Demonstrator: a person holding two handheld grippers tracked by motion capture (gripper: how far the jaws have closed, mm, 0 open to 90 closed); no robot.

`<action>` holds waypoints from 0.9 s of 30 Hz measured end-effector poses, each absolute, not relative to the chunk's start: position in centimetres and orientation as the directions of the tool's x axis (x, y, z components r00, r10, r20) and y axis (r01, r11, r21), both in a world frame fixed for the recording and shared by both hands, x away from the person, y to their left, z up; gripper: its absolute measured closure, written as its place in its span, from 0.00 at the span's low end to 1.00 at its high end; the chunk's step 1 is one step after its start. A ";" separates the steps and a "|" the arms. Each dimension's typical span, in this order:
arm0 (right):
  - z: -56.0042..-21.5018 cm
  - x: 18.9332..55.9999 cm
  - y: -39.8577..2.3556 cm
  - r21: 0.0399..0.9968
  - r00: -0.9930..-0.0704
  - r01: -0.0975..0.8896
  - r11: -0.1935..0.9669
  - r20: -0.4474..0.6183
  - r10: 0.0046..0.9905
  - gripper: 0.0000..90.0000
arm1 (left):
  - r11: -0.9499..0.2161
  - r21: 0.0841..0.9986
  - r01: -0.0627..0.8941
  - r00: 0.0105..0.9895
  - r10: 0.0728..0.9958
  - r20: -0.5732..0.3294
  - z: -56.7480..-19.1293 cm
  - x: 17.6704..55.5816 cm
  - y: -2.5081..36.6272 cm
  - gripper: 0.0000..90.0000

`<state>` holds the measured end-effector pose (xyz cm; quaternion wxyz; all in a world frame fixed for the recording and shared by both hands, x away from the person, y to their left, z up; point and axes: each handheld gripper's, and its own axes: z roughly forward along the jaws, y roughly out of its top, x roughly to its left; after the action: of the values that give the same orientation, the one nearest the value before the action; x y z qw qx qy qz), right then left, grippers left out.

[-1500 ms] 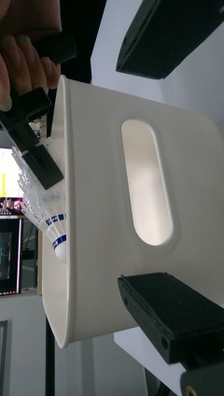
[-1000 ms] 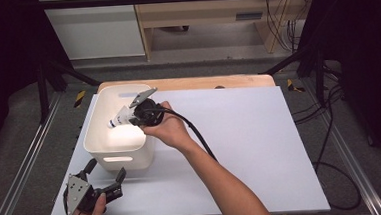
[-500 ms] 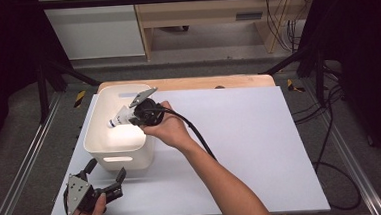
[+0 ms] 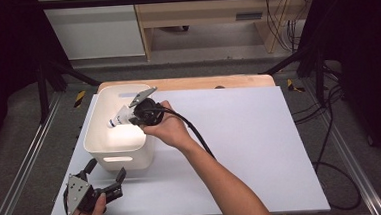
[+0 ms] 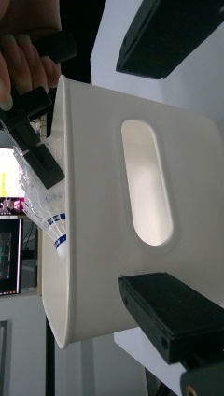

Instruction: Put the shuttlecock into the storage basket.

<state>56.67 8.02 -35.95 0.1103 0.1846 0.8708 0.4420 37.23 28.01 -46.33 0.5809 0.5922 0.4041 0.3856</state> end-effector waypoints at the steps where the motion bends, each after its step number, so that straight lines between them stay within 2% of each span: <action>1: -36.0 56.7 8.0 0.811 -0.907 0.224 0.541 -0.030 0.420 0.99 | 0.001 1.000 0.031 0.376 0.926 -0.013 -46.3 37.2 28.0 0.01; 12: -36.1 56.7 8.0 0.806 -0.909 0.227 0.547 -0.027 0.417 0.98 | 0.001 1.000 0.030 0.377 0.926 -0.012 -46.3 37.2 28.0 0.01; 14: -36.1 56.6 8.1 0.802 -0.908 0.234 0.549 -0.022 0.418 0.92 | 0.001 1.000 0.030 0.377 0.926 -0.012 -46.3 37.2 28.0 0.01; 19: -35.9 56.3 7.7 0.800 -0.902 0.255 0.544 -0.007 0.432 0.71 | -0.001 0.999 0.033 0.376 0.926 -0.011 -46.3 37.2 28.0 0.01; 27: -34.5 55.1 6.4 0.824 -0.895 0.248 0.509 -0.006 0.447 0.61 | -0.007 0.999 0.031 0.379 0.925 -0.005 -46.3 37.2 27.9 0.01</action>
<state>55.09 6.42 -34.48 0.1095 0.2017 0.8616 0.4528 37.23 27.92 -46.32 0.5788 0.5954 0.4016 0.3862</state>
